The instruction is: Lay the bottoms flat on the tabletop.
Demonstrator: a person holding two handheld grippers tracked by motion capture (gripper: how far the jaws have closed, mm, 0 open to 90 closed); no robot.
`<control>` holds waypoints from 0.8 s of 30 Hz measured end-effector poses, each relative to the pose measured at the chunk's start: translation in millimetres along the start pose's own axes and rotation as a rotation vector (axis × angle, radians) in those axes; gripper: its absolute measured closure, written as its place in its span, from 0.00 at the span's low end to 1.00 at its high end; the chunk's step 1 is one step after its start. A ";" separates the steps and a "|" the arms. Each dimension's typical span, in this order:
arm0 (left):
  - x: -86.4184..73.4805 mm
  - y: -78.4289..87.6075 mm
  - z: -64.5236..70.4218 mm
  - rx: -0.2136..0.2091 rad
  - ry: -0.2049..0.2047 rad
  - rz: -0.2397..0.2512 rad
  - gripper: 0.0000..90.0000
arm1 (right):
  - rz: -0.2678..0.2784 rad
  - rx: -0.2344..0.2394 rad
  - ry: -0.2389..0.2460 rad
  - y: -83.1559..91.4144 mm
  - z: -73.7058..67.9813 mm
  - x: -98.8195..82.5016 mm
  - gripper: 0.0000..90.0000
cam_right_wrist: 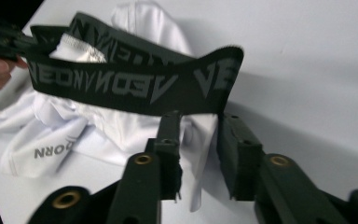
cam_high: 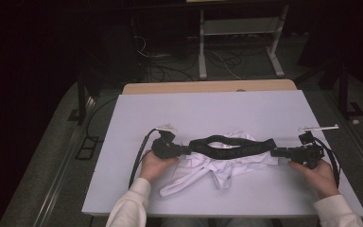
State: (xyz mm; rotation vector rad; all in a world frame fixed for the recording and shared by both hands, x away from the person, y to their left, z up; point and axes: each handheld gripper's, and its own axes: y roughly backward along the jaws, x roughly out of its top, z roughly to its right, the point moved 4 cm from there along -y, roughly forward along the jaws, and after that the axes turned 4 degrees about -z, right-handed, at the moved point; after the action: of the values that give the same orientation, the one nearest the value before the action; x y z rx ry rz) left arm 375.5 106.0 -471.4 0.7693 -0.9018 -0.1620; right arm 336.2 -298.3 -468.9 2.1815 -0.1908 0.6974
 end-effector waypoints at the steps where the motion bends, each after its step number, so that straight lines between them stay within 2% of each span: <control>1: 0.1 0.1 -0.5 0.002 0.000 0.000 0.94 | 0.000 0.000 0.000 0.0 0.0 0.0 0.69; 4: 0.7 0.7 -2.0 0.003 0.004 0.010 0.94 | 0.010 0.038 0.014 -0.6 4.4 6.0 0.58; 7: 1.9 2.6 -3.0 0.007 0.007 0.021 0.94 | 0.019 0.056 0.010 -2.3 7.8 9.9 0.59; 9: 2.9 4.0 -3.3 0.011 0.001 0.029 0.94 | 0.006 0.061 0.004 -7.3 10.9 13.8 0.74; 10: 3.4 4.7 -3.0 0.013 0.003 0.033 0.94 | 0.006 0.061 0.004 -7.3 10.9 13.8 0.74; 11: 4.2 5.6 -2.9 0.014 0.000 0.030 0.94 | -0.019 0.072 0.026 -10.8 9.0 14.3 0.86; 12: 5.4 6.4 -2.5 0.018 -0.005 0.032 0.94 | -0.019 0.072 0.026 -10.8 9.0 14.3 0.86; 13: 6.9 7.9 -2.0 0.021 -0.012 0.035 0.94 | -0.024 0.069 0.046 -11.5 6.9 14.9 0.90; 15: 11.0 12.3 -0.1 0.025 -0.024 0.048 0.95 | -0.004 0.062 0.085 -9.0 -0.3 20.9 0.93; 17: 16.2 20.4 2.1 0.031 -0.038 0.056 0.95 | 0.005 0.061 0.092 -7.5 -2.3 24.4 0.93; 18: 19.1 26.4 3.4 0.037 -0.039 0.068 0.95 | 0.025 0.061 0.098 -4.0 -7.6 33.3 0.93; 19: 24.7 39.6 5.2 0.045 -0.043 0.097 0.95 | 0.037 0.064 0.103 -1.6 -10.8 38.3 0.93; 21: 27.2 45.5 5.2 0.051 -0.039 0.116 0.95 | 0.057 0.078 0.119 2.4 -17.5 49.2 0.93; 22: 29.3 50.6 4.5 0.056 -0.034 0.132 0.95 | 0.057 0.078 0.119 2.4 -17.5 49.2 0.93; 24: 32.8 57.1 1.1 0.074 -0.022 0.135 0.95 | 0.082 0.084 0.138 3.8 -23.1 64.9 0.93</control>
State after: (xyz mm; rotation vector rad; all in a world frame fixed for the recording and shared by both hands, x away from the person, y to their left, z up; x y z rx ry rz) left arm 384.8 132.6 -412.0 0.7731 -0.9818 -0.0181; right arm 379.4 -277.3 -419.4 2.2045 -0.1822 0.9140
